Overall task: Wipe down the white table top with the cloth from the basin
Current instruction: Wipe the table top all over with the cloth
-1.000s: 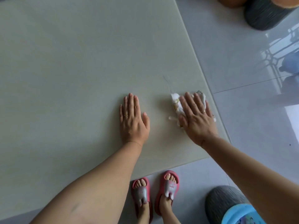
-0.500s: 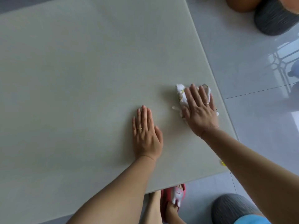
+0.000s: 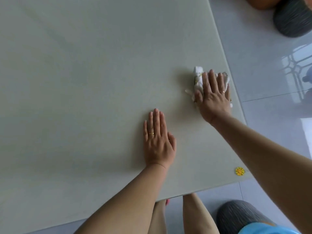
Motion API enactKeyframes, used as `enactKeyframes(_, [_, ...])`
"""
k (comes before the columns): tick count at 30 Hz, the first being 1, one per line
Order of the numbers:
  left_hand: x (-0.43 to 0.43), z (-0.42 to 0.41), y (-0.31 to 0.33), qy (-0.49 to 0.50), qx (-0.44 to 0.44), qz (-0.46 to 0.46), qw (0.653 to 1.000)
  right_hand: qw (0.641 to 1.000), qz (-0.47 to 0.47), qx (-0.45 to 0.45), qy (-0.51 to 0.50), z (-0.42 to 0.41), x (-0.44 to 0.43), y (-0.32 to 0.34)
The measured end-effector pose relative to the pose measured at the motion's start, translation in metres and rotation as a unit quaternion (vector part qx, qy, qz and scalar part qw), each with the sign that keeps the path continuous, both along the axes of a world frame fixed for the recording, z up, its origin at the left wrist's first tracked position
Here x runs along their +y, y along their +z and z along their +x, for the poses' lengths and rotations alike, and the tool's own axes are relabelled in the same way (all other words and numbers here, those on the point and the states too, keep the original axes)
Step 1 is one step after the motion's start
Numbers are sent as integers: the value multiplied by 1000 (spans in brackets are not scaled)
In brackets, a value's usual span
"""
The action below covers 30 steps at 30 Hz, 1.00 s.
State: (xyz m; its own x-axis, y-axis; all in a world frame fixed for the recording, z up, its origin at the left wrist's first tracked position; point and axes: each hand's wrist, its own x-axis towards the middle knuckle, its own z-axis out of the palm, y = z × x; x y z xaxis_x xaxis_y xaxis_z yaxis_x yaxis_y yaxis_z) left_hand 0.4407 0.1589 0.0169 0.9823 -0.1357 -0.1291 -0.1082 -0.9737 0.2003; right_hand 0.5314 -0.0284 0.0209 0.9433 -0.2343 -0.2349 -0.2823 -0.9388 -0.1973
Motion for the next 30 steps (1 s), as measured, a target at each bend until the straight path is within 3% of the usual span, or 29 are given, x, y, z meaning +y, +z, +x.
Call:
enactKeyframes(2, [0, 0, 0, 3, 3, -7, 1000, 996, -10, 6, -92, 10, 31, -1])
enactKeyframes(3, [0, 0, 0, 5, 1, -11, 1000, 996, -6, 3, -85, 9, 51, -2])
enactKeyframes(5, [-1, 1, 2, 12, 0, -15, 1000, 999, 14, -8, 43, -4, 84, 1])
enactKeyframes(8, [2, 2, 5, 9, 10, -27, 1000, 969, 13, -7, 248, -7, 69, 5])
enactKeyframes(10, [4, 3, 5, 7, 7, -47, 999, 958, -16, -15, 285, 9, 33, 4])
enactKeyframes(13, [5, 16, 11, 7, -4, -70, 998, 994, 0, -1, 109, 43, -4, 1])
enactKeyframes(15, [2, 41, 14, 13, -22, -79, 997, 1000, 1, -3, -27, 57, 10, -2])
enactKeyframes(17, [-2, 76, 16, 18, -43, -88, 995, 997, 6, -10, -74, 57, 41, -4])
enactKeyframes(20, [-8, 135, 17, 39, -69, -86, 993, 995, 4, -10, 104, 43, 69, -3])
enactKeyframes(24, [-5, 196, 10, 30, -76, -44, 996, 953, -12, -37, 300, 61, 21, -2])
enactKeyframes(26, [-5, 219, 6, 15, -72, -27, 997, 968, -6, -38, 249, 84, -4, -3])
enactKeyframes(30, [-8, 234, -8, 19, -47, -7, 999, 999, -9, -24, 20, 121, 1, -6])
